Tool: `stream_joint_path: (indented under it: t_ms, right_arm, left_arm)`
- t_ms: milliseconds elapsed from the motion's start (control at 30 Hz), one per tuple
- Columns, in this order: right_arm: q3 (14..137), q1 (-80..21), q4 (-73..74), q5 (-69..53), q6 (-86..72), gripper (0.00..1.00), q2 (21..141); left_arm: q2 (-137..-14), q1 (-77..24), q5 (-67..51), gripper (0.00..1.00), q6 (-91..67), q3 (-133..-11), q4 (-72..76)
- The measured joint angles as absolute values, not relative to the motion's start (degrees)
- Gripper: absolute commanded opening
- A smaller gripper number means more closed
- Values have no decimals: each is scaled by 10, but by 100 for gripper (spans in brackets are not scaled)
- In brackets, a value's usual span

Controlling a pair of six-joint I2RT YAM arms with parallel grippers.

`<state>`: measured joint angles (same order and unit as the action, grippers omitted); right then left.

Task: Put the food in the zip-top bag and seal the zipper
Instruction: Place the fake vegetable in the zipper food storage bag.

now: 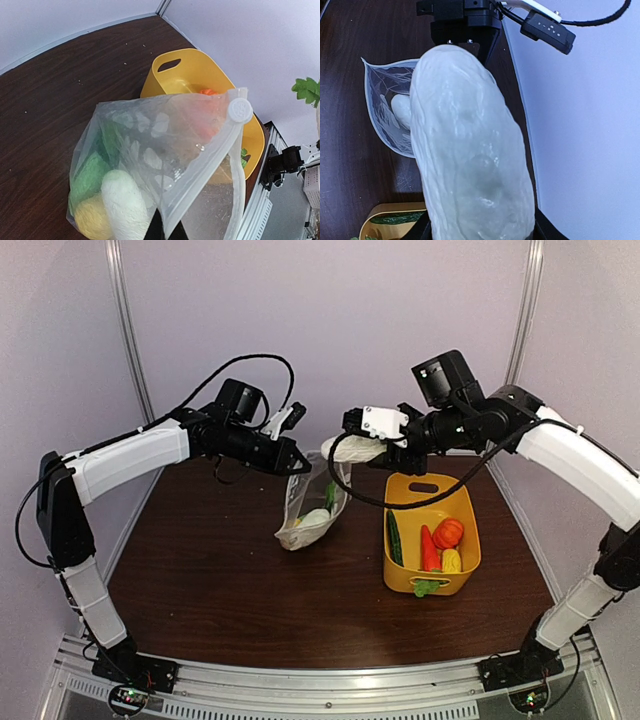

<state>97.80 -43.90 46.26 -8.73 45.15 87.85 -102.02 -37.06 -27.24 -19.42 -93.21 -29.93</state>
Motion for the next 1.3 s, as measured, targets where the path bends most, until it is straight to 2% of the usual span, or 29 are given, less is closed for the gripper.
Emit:
stream_joint_path:
  t_ms: [200, 633, 1067, 1300]
  right_arm:
    - [1024, -506, 473, 5, 517, 49, 933]
    - [1094, -558, 499, 150, 680, 50, 985]
    - [1031, -662, 463, 380, 858, 55, 997]
    - [997, -677, 399, 486, 918, 56, 1018]
  left_arm:
    - [-1020, -371, -284, 0, -194, -932, -299]
    - [-1022, -371, -291, 0, -194, -932, -295]
    - [-1026, -371, -295, 0, -197, -932, -295]
    - [-1026, -371, -308, 0, -204, -932, -295]
